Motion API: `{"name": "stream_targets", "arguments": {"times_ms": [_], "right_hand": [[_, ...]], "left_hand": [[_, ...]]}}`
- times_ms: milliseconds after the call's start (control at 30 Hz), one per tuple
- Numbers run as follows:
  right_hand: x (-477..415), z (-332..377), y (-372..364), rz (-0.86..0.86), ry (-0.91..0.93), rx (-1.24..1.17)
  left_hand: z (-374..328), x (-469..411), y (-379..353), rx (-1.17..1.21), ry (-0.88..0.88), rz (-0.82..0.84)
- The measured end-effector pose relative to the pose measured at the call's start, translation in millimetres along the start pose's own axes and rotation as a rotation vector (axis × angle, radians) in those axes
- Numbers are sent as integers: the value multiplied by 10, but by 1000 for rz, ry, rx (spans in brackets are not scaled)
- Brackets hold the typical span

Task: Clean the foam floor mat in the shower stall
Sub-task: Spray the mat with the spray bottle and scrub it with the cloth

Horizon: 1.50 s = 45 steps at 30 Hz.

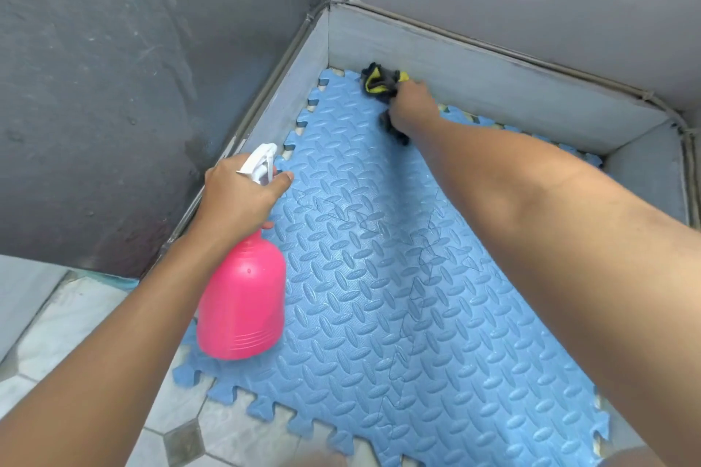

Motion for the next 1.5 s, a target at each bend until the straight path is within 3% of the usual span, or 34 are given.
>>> {"name": "stream_targets", "arguments": {"times_ms": [133, 233, 300, 433, 533, 600, 667, 833, 900, 967, 1167, 1233, 1300, 1367, 1500], "right_hand": [[67, -560, 132, -48, -172, 38], [264, -477, 55, -45, -160, -1], [535, -163, -63, -32, -6, -31], [1718, 342, -353, 65, 488, 1], [2611, 207, -404, 248, 742, 3], [2724, -126, -311, 286, 804, 23], [2385, -585, -142, 188, 661, 30], [1338, -2006, 359, -173, -235, -76], [1334, -2062, 370, -186, -434, -114], [1399, -1623, 274, -155, -335, -70], [2152, 87, -230, 106, 600, 74], [2330, 208, -281, 187, 772, 114], [2176, 34, -247, 205, 724, 113], [1906, -277, -104, 210, 545, -28], [1510, -1232, 244, 194, -51, -718]], "left_hand": [[21, -21, -9, -8, 2, -5], [26, -34, -27, -15, 5, -2], [31, -36, -22, -8, 3, -3], [31, -2, -15, 5, -2, 12], [4, 37, 4, 16, -9, 24], [-18, 55, 2, 16, -25, 37], [-44, 74, -19, 10, -46, 54], [-126, 138, -72, -64, -111, 39], [-142, 167, -89, -75, -130, 35], [-131, 178, -87, -67, -137, 25], [-152, 196, -102, -76, -152, 9], [-159, 198, -125, -96, -146, 16], [-159, 199, -148, -116, -155, 27], [-157, 195, -163, -127, -171, 27], [-138, 146, -174, -125, -175, 12]]}}
Point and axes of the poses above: each hand's wrist, its own x-axis away from the middle knuckle, its own y-axis out of the back of the hand, z = x × y, the point moved 6 cm from there along -x, towards the middle knuckle, and after that the axes turned 1 degree about y, right-handed, at the moved point
